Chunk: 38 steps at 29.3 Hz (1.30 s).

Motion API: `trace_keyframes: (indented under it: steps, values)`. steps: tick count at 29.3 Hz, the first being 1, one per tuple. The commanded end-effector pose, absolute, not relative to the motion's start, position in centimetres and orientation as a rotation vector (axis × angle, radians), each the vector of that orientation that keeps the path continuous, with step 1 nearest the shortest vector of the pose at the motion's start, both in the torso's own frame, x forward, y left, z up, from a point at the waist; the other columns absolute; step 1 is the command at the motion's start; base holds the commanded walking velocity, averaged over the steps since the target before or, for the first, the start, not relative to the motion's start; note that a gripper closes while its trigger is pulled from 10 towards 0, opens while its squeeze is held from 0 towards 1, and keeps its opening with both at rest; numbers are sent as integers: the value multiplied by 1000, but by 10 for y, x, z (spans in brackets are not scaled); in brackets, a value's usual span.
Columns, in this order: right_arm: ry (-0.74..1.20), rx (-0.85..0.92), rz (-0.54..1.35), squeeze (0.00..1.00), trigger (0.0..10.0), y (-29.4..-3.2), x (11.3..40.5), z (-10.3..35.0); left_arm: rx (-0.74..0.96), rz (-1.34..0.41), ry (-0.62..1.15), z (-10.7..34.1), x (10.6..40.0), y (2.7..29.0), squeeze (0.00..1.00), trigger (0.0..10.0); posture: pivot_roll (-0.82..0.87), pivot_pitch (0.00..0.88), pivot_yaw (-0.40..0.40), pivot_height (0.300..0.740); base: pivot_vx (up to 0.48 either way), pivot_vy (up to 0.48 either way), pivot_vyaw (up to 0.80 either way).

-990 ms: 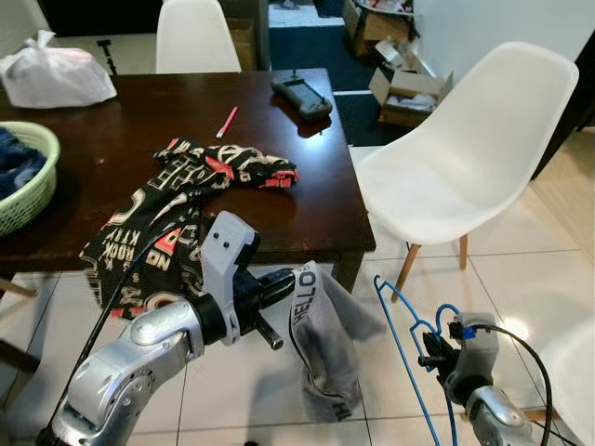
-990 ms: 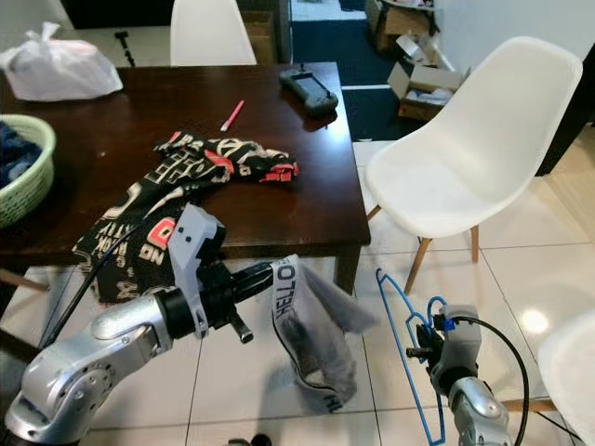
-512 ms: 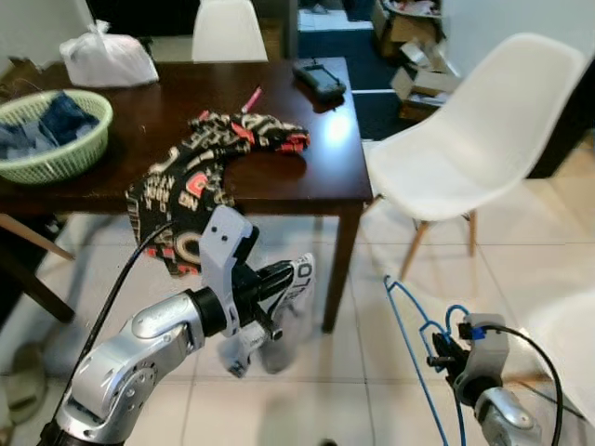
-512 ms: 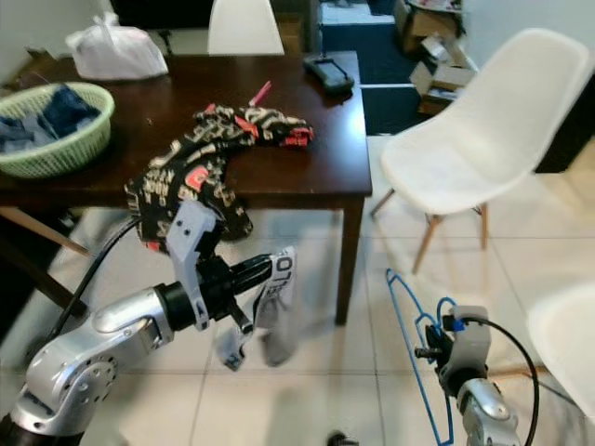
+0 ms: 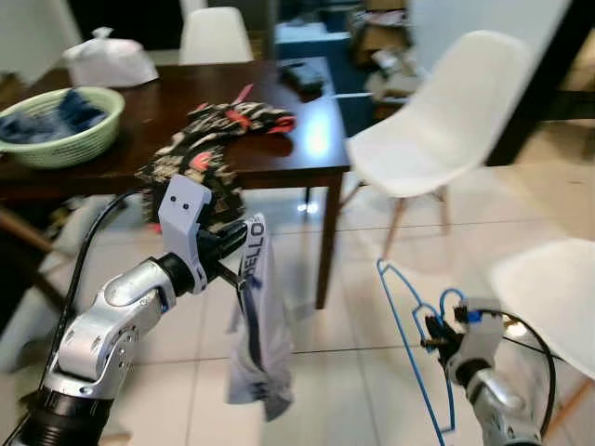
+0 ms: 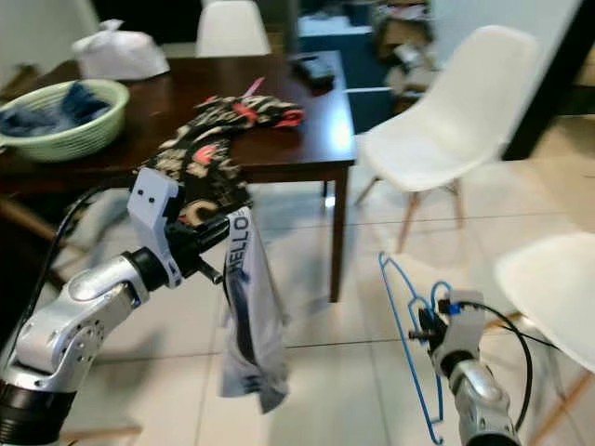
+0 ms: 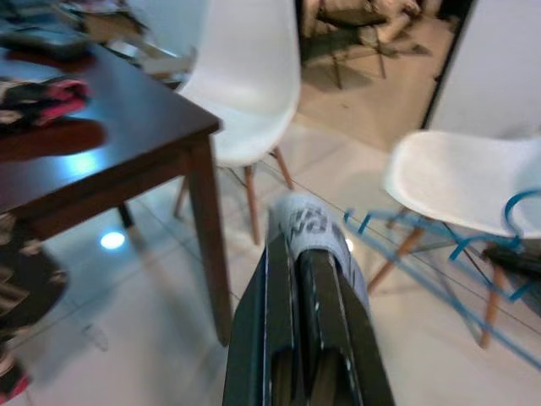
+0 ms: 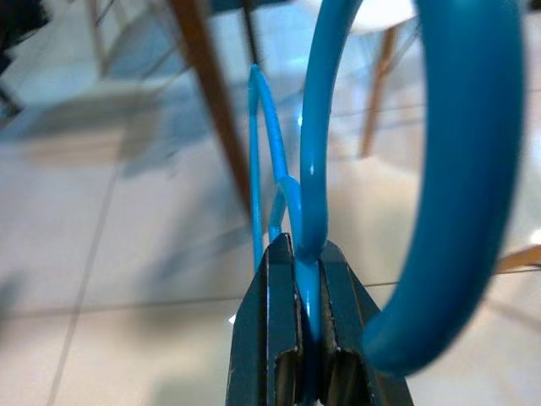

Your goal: Hang hanger

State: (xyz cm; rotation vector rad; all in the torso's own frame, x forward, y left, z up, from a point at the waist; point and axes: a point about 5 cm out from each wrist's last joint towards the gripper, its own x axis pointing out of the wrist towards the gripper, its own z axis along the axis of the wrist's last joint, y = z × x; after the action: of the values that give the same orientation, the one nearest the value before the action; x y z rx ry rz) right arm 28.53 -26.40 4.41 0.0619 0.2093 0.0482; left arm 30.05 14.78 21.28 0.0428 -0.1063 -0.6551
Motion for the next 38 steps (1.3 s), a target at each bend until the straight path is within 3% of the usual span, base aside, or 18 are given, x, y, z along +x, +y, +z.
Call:
trace_keyframes:
  steps: [1,6,15,20,24,31,35,36,38]
  values:
    - [213,94,51,0,10000,-261,286,43,56,-641,-111,211,304,146,0,10000,17,126,11,740,0,0,-800]
    - [176,103,71,0,10000,-257,292,53,75,-631,-120,213,308,147,0,10000,14,126,9,740,0,0,-800]
    - [82,104,172,0,10000,-249,305,84,119,-580,-145,218,318,154,0,10000,14,128,10,740,0,0,0]
    - [-25,95,379,0,10000,-215,312,128,130,-533,-156,222,333,145,0,10000,0,121,16,740,0,0,-800]
    - [-48,73,417,0,10000,-207,312,139,131,-531,-159,224,337,141,0,10000,-8,120,21,740,0,0,-800]
    - [-4,13,361,0,10000,-214,313,138,134,-524,-145,217,337,139,0,10000,-12,120,24,740,0,0,-343]
    - [76,25,246,0,10000,-231,310,117,125,-458,-81,192,328,153,0,10000,-5,124,16,740,0,0,0]
    - [174,4,179,0,10000,-241,302,88,130,-401,-4,162,315,166,0,10000,11,127,3,740,0,0,-800]
    - [210,-4,160,0,10000,-244,297,79,122,-379,24,150,310,170,0,10000,15,129,-1,740,0,0,-800]
